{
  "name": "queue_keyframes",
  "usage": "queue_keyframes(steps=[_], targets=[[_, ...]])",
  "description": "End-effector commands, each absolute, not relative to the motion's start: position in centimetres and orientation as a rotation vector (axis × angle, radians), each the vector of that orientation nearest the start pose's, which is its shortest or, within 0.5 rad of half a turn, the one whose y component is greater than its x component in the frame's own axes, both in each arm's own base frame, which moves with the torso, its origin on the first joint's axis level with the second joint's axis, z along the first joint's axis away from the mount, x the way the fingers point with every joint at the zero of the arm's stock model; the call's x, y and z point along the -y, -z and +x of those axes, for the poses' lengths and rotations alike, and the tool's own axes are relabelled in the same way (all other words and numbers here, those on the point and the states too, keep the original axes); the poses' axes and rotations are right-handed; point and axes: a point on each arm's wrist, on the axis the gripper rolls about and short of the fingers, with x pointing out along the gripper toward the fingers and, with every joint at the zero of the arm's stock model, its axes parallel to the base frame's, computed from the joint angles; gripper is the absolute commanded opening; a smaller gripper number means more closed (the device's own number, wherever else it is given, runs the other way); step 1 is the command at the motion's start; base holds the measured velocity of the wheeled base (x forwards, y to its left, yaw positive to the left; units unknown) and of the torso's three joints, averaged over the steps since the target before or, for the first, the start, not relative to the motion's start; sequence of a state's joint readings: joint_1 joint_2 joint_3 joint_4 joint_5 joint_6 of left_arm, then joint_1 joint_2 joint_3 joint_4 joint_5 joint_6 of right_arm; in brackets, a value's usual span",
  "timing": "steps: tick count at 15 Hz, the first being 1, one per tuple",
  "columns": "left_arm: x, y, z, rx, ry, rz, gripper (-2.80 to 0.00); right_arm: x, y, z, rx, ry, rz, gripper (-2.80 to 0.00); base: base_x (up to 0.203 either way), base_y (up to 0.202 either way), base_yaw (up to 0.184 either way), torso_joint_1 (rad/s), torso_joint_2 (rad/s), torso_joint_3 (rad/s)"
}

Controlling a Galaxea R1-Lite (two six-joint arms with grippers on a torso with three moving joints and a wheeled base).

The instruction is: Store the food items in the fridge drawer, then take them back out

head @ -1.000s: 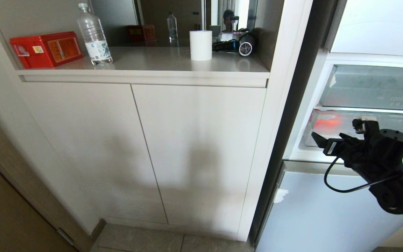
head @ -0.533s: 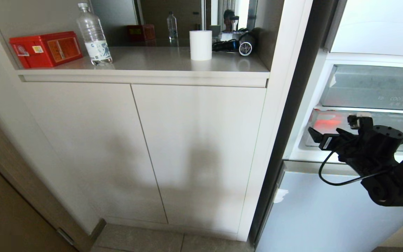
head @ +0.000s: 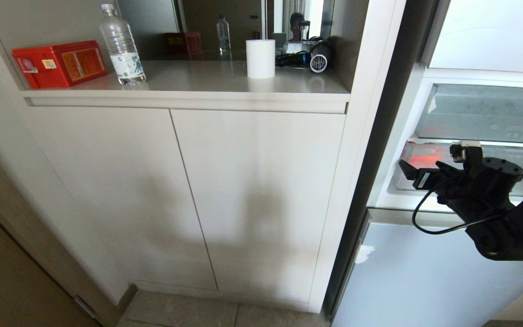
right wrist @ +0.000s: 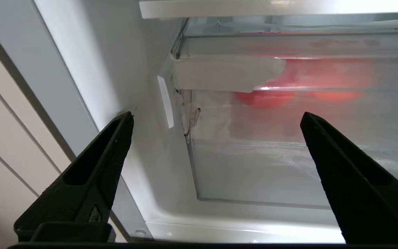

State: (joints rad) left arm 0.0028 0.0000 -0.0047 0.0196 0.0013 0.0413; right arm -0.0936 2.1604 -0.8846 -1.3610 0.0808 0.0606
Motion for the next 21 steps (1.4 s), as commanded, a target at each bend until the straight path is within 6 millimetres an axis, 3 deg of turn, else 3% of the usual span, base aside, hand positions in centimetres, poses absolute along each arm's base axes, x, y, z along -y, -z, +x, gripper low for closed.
queue_keyframes(steps=[1,10,21], targets=[[0.0,-7.5,-2.3,-0.014,-0.004,0.041,-2.80,3.5,-11.6,39.1,0.104,0.009,0.052,0.00,0.000,0.000,0.000,0.000,0.00,0.000],[0.0,-7.5,-2.3,-0.015,-0.004,0.041,-2.80,3.7,-11.1,40.5,0.106,0.020,0.052,0.00,0.000,0.000,0.000,0.000,0.00,0.000],[0.0,-7.5,-2.3,-0.015,-0.004,0.041,-2.80,3.6,-11.3,40.5,0.107,0.016,0.053,0.00,0.000,0.000,0.000,0.000,0.00,0.000]])
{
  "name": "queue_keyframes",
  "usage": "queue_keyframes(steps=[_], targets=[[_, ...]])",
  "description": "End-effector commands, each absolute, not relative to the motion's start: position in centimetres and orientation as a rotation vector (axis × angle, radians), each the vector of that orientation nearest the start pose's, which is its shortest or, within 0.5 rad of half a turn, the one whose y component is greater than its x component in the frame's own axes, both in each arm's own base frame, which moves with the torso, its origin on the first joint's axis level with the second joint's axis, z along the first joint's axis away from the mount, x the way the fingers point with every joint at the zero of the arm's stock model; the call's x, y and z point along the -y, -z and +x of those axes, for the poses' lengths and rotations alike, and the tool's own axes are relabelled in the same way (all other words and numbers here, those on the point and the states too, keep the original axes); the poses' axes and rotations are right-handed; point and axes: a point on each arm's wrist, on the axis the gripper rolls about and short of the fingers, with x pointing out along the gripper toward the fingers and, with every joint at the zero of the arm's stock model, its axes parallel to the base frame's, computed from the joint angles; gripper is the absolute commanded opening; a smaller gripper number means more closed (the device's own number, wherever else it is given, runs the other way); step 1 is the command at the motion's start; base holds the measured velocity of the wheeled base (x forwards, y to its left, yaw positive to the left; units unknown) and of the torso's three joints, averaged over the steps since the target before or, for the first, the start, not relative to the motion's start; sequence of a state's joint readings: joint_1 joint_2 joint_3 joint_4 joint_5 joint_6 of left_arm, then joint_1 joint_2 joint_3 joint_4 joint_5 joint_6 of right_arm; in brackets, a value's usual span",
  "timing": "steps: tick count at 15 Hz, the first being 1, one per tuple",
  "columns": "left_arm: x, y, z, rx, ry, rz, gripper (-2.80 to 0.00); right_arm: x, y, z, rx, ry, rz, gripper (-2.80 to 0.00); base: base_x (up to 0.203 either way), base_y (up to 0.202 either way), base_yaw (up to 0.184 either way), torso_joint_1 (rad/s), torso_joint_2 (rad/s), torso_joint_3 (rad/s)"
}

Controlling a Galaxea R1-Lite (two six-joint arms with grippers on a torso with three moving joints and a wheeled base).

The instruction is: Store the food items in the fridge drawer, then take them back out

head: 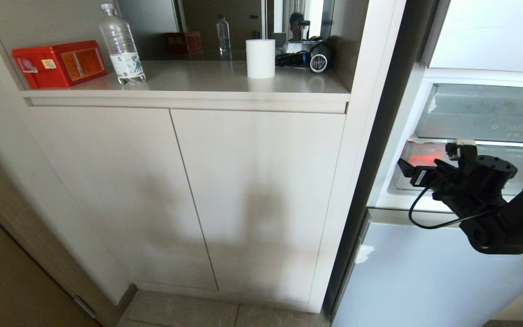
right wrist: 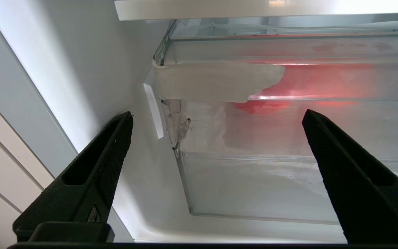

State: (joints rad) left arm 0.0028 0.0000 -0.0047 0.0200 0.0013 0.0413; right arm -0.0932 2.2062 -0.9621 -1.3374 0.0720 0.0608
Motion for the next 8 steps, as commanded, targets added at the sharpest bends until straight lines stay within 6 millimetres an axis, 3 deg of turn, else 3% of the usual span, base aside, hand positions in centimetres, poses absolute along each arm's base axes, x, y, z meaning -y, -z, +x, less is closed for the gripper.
queue_keyframes(steps=[1,7,8], targets=[[0.0,-7.5,-2.3,-0.015,-0.004,0.041,-2.80,3.6,-11.3,40.6,0.108,0.015,0.052,0.00,0.000,0.000,0.000,0.000,0.00,0.000],[0.0,-7.5,-2.3,-0.015,-0.004,0.041,-2.80,1.9,-11.8,40.6,0.124,0.008,0.052,0.00,0.000,0.000,0.000,0.000,0.00,0.000],[0.0,-7.5,-2.3,-0.015,-0.004,0.041,-2.80,1.9,-11.7,40.6,0.121,0.009,0.050,-2.80,0.000,0.000,0.000,0.000,0.00,0.000]])
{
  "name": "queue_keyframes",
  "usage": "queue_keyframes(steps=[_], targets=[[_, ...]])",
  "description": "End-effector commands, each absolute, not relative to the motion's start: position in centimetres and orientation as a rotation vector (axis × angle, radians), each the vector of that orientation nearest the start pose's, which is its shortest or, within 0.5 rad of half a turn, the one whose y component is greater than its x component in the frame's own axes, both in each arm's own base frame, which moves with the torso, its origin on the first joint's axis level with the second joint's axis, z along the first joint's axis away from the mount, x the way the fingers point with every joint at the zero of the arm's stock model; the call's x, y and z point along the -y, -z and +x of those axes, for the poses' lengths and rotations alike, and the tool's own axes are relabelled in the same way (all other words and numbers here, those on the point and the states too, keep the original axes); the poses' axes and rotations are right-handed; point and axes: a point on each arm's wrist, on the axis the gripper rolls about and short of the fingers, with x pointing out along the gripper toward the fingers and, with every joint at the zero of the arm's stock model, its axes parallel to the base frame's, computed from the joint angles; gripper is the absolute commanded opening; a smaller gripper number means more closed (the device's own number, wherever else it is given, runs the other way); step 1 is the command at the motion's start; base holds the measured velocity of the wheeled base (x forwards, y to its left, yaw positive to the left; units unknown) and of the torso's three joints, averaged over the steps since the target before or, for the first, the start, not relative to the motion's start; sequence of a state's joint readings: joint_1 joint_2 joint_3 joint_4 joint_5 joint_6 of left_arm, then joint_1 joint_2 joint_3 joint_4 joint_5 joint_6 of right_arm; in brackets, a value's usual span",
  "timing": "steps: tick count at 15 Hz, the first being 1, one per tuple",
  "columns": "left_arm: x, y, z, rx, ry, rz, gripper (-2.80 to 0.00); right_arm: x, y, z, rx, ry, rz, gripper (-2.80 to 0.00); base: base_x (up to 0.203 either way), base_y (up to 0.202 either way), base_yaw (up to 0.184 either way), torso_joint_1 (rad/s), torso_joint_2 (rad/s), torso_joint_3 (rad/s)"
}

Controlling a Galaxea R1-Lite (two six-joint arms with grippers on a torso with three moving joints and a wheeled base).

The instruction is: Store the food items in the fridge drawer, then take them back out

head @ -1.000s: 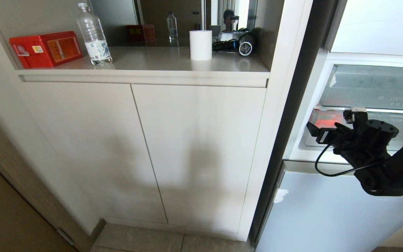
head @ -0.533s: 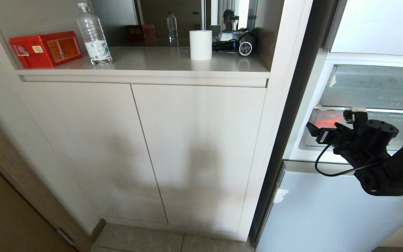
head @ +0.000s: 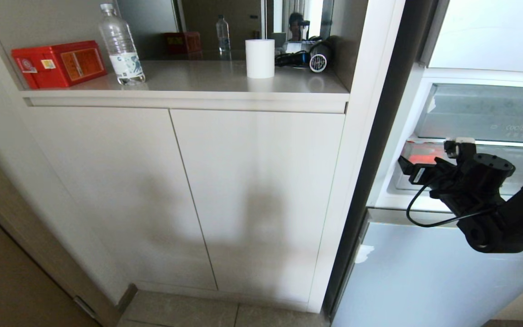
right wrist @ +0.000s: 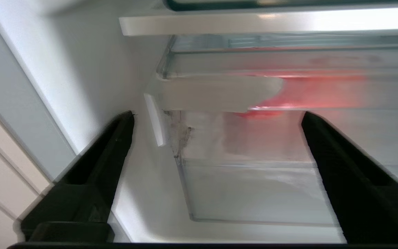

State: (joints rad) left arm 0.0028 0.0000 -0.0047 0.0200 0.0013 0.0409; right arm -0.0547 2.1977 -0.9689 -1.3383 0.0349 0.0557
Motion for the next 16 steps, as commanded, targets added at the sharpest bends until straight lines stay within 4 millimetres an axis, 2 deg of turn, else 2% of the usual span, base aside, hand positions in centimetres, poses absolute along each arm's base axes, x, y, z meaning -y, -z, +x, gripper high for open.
queue_keyframes(steps=[1,12,14,16], targets=[[0.0,-7.5,-2.3,-0.015,-0.004,0.041,-2.80,1.9,-11.7,40.6,0.119,0.010,0.050,-2.80,0.000,0.000,0.000,0.000,0.00,0.000],[0.0,-7.5,-2.3,-0.015,-0.004,0.041,-2.80,1.6,-11.9,40.3,0.118,0.000,0.050,-2.80,0.000,0.000,0.000,0.000,0.00,0.000],[0.0,-7.5,-2.3,-0.014,-0.004,0.041,-2.80,1.6,-12.0,39.6,0.108,0.000,0.051,-2.80,0.000,0.000,0.000,0.000,0.00,0.000],[0.0,-7.5,-2.3,-0.015,-0.004,0.041,-2.80,1.5,-12.2,38.2,0.086,0.000,0.052,-2.80,0.000,0.000,0.000,0.000,0.00,0.000]])
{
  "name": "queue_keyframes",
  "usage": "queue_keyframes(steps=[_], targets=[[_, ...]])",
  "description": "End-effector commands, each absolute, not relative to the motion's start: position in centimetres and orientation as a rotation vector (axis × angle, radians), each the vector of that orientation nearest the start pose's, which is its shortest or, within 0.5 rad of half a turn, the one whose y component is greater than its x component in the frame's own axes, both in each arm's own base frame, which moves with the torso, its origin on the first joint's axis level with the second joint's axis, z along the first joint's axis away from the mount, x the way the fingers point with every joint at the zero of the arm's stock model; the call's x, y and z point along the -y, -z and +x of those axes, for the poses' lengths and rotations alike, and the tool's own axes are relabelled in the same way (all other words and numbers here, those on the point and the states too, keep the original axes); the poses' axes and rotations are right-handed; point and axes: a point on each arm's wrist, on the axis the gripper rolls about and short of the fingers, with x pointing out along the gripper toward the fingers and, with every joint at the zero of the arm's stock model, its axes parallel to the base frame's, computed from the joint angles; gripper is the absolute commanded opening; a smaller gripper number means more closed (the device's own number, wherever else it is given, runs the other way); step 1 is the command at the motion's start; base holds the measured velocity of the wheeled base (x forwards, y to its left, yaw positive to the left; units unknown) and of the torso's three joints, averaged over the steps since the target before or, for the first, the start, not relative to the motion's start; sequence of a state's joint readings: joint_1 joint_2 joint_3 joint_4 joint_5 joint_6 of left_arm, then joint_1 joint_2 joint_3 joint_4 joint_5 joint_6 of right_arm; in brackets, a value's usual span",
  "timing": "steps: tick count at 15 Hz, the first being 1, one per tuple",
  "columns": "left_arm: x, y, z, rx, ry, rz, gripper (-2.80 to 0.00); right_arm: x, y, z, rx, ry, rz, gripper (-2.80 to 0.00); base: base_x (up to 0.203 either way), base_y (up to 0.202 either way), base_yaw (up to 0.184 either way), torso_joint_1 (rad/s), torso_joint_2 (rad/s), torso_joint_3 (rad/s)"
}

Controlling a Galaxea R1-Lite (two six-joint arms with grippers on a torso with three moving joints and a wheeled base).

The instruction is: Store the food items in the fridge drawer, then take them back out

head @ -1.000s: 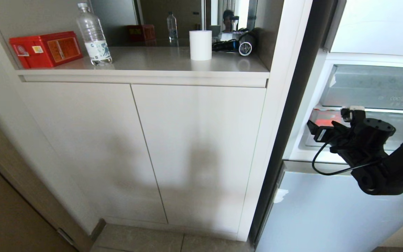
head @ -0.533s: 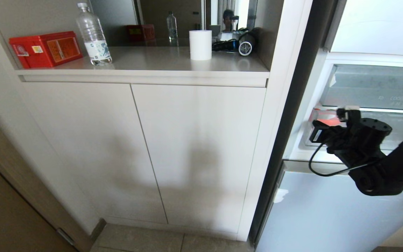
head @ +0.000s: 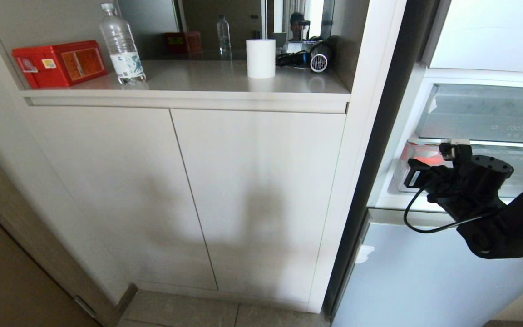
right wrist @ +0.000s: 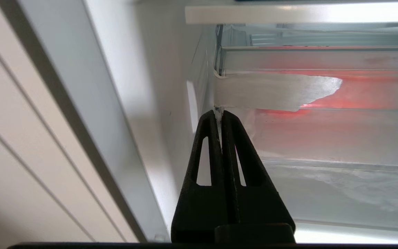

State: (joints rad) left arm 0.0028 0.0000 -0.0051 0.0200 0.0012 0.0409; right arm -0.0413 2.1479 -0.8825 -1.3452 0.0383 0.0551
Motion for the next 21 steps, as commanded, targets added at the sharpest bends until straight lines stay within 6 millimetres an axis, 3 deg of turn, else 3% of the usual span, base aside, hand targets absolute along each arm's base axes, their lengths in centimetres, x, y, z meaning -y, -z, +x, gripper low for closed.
queue_keyframes(steps=[1,7,8,13,16,21], targets=[[0.0,-7.5,-2.3,-0.014,-0.004,0.041,-2.80,1.5,-12.3,37.2,0.070,0.000,0.055,-2.80,0.000,0.000,0.000,0.000,0.00,0.000],[0.0,-7.5,-2.3,-0.015,-0.004,0.041,-2.80,1.3,-12.7,30.0,-0.024,0.004,0.092,-2.80,0.000,0.000,0.000,0.000,0.00,0.000],[0.0,-7.5,-2.3,-0.015,-0.004,0.041,-2.80,1.3,-12.5,28.9,-0.044,0.006,0.096,0.00,0.000,0.000,0.000,0.000,0.00,0.000],[0.0,-7.5,-2.3,-0.015,-0.004,0.041,-2.80,1.1,-12.9,24.7,-0.065,0.013,0.124,0.00,0.000,0.000,0.000,0.000,0.00,0.000],[0.0,-7.5,-2.3,-0.015,-0.004,0.041,-2.80,1.3,-15.4,22.3,0.035,0.020,0.125,0.00,0.000,0.000,0.000,0.000,0.00,0.000],[0.0,-7.5,-2.3,-0.015,-0.004,0.041,-2.80,5.9,-20.8,23.8,-0.008,0.145,0.125,0.00,0.000,0.000,0.000,0.000,0.00,0.000]])
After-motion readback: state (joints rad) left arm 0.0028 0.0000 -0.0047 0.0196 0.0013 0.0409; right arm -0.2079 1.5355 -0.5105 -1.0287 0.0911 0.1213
